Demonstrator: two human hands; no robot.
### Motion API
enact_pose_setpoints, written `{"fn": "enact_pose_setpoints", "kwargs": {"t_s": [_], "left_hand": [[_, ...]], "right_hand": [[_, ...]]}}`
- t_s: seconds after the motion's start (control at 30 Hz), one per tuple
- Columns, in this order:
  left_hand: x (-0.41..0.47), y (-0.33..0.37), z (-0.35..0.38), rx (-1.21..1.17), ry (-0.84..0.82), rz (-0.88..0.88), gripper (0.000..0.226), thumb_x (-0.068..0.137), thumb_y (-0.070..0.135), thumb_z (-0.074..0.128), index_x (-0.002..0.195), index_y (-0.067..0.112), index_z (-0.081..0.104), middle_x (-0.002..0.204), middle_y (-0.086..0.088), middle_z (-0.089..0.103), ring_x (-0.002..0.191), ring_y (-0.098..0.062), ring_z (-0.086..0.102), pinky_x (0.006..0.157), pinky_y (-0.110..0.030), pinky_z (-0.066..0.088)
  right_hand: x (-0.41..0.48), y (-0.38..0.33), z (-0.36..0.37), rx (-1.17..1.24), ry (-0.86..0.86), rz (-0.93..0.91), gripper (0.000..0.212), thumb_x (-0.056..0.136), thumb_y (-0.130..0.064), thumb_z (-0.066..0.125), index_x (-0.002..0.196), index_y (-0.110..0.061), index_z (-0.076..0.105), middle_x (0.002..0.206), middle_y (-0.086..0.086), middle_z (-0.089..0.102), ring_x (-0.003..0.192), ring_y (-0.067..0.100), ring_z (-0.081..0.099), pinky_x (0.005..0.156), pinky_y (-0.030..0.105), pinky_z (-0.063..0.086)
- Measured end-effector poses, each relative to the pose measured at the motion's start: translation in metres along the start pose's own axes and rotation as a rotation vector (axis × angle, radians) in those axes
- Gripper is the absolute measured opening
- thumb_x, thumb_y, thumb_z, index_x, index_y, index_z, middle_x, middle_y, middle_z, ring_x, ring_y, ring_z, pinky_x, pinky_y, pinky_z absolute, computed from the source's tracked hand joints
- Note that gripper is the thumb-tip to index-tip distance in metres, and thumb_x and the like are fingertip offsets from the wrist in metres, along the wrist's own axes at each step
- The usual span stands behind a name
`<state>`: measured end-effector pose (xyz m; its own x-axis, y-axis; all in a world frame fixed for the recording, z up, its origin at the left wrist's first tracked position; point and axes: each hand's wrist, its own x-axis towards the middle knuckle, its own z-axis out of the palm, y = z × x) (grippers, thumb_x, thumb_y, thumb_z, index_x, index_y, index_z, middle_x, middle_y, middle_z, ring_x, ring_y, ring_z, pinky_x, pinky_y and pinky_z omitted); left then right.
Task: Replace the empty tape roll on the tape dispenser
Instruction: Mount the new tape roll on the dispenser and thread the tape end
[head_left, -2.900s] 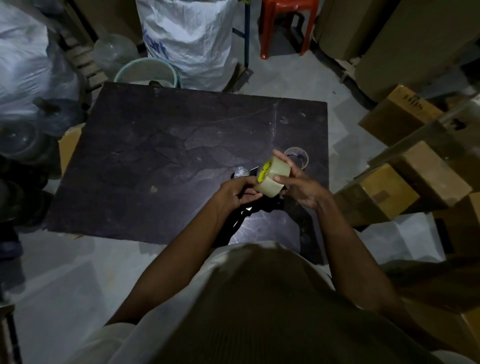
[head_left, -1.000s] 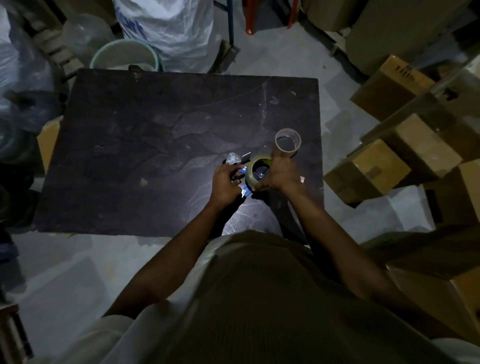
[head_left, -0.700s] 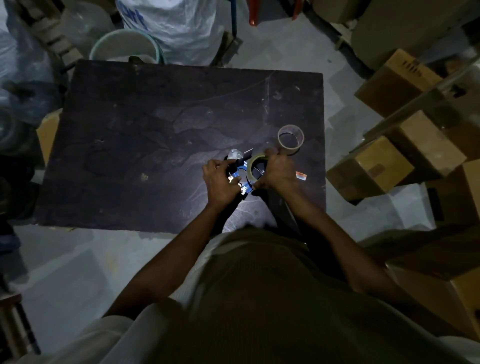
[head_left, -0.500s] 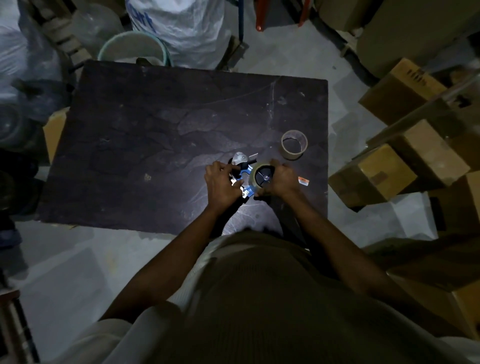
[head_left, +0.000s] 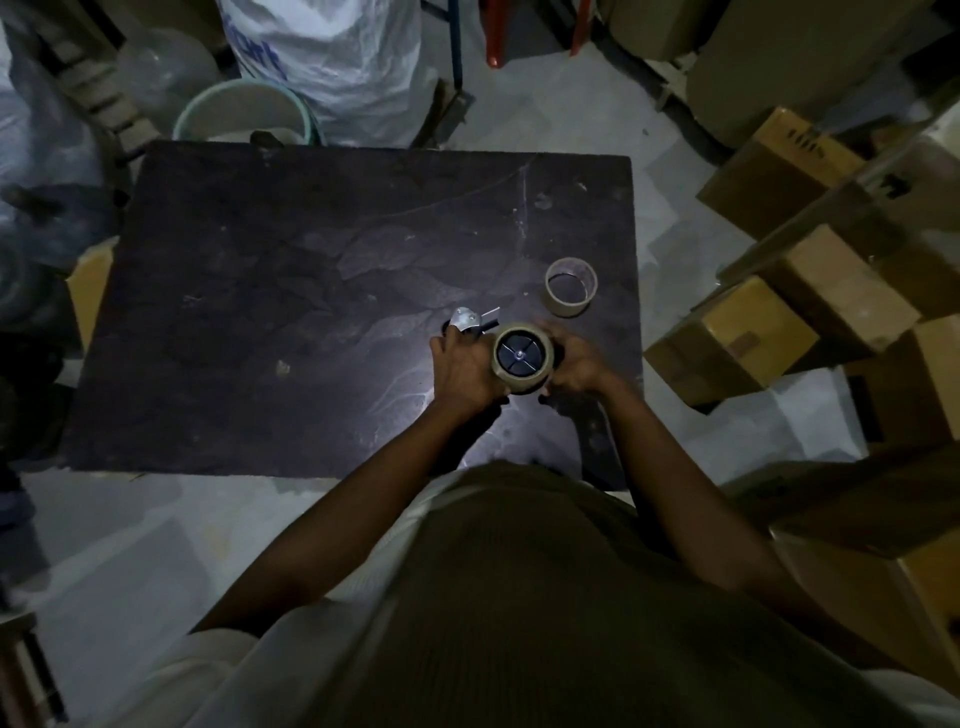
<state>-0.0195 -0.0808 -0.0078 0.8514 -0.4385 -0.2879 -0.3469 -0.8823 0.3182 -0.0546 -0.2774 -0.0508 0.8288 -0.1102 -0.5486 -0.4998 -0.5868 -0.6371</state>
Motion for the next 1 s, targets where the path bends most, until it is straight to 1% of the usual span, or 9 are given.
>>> {"fn": "enact_pose_setpoints", "kwargs": {"t_s": [0.13, 0.27, 0.4, 0.5, 0.6, 0.7, 0.8, 0.87, 1.0], "left_hand": [[0.005, -0.003, 0.004, 0.0, -0.027, 0.008, 0.093, 0.05, 0.062, 0.083, 0.133, 0.03, 0.054, 0.131, 0.0, 0.063, 0.125, -0.032, 0.043, 0.095, -0.043, 0.032], [0.003, -0.008, 0.01, 0.038, 0.019, 0.058, 0.092, 0.051, 0.072, 0.072, 0.132, 0.032, 0.057, 0.132, 0.001, 0.062, 0.124, -0.031, 0.044, 0.094, -0.043, 0.031], [0.003, -0.014, 0.017, 0.047, 0.042, 0.062, 0.089, 0.057, 0.065, 0.076, 0.137, 0.031, 0.054, 0.135, 0.001, 0.06, 0.127, -0.029, 0.043, 0.091, -0.041, 0.029], [0.003, -0.005, 0.005, -0.037, 0.054, 0.023, 0.07, 0.06, 0.069, 0.062, 0.122, 0.036, 0.061, 0.123, 0.003, 0.064, 0.123, -0.029, 0.045, 0.089, -0.042, 0.03], [0.003, -0.001, -0.006, -0.145, 0.001, -0.018, 0.072, 0.054, 0.077, 0.049, 0.114, 0.04, 0.065, 0.119, 0.003, 0.064, 0.125, -0.027, 0.045, 0.096, -0.045, 0.03], [0.012, -0.01, -0.002, -0.198, -0.078, -0.072, 0.041, 0.07, 0.055, 0.06, 0.105, 0.035, 0.068, 0.11, 0.003, 0.07, 0.119, -0.026, 0.055, 0.101, -0.048, 0.029], [0.018, -0.015, 0.003, -0.219, -0.105, -0.104, 0.027, 0.079, 0.036, 0.063, 0.102, 0.026, 0.072, 0.102, -0.003, 0.074, 0.106, -0.029, 0.065, 0.103, -0.047, 0.043], [0.02, -0.015, 0.005, -0.193, -0.066, -0.13, 0.024, 0.08, 0.032, 0.066, 0.102, 0.024, 0.074, 0.102, -0.007, 0.074, 0.101, -0.031, 0.068, 0.091, -0.039, 0.053], [0.026, -0.017, 0.008, -0.091, 0.026, -0.127, 0.022, 0.081, 0.031, 0.066, 0.1, 0.024, 0.076, 0.106, -0.008, 0.069, 0.097, -0.031, 0.069, 0.073, -0.031, 0.049]], "right_hand": [[-0.007, 0.001, 0.0, 0.15, 0.048, 0.131, 0.08, 0.078, 0.01, 0.072, 0.15, -0.011, 0.043, 0.144, 0.016, 0.056, 0.123, 0.028, 0.059, 0.108, 0.046, 0.049], [-0.028, -0.009, 0.002, 0.455, 0.006, 0.166, 0.044, 0.082, 0.026, 0.059, 0.121, 0.005, 0.061, 0.116, 0.022, 0.067, 0.1, 0.024, 0.06, 0.08, 0.03, 0.056], [-0.024, -0.003, 0.008, 0.578, 0.04, 0.325, 0.027, 0.083, 0.014, 0.062, 0.072, -0.01, 0.064, 0.084, 0.02, 0.065, 0.085, 0.034, 0.063, 0.095, 0.066, 0.052], [-0.014, -0.003, 0.013, 0.349, 0.105, 0.293, 0.013, 0.077, -0.008, 0.077, 0.078, -0.014, 0.065, 0.09, 0.019, 0.073, 0.08, 0.032, 0.069, 0.085, 0.059, 0.057], [-0.009, -0.014, 0.017, 0.097, 0.131, 0.132, 0.072, 0.061, -0.043, 0.092, 0.121, -0.019, 0.06, 0.118, 0.008, 0.067, 0.104, 0.024, 0.066, 0.091, 0.038, 0.057], [-0.008, -0.026, 0.031, -0.063, 0.1, -0.003, 0.114, 0.049, -0.051, 0.092, 0.146, -0.023, 0.04, 0.134, 0.017, 0.052, 0.125, 0.034, 0.049, 0.103, 0.035, 0.045], [-0.012, -0.036, 0.039, -0.111, 0.173, -0.019, 0.112, 0.05, -0.055, 0.088, 0.146, -0.027, 0.036, 0.133, 0.018, 0.048, 0.12, 0.04, 0.05, 0.101, 0.042, 0.048], [-0.015, -0.039, 0.037, -0.122, 0.197, -0.03, 0.1, 0.056, -0.048, 0.09, 0.141, -0.026, 0.041, 0.132, 0.016, 0.048, 0.118, 0.038, 0.053, 0.1, 0.043, 0.05], [-0.017, -0.044, 0.025, -0.177, 0.169, -0.073, 0.095, 0.056, -0.036, 0.092, 0.138, -0.023, 0.046, 0.133, 0.012, 0.051, 0.117, 0.034, 0.057, 0.099, 0.038, 0.051]]}}
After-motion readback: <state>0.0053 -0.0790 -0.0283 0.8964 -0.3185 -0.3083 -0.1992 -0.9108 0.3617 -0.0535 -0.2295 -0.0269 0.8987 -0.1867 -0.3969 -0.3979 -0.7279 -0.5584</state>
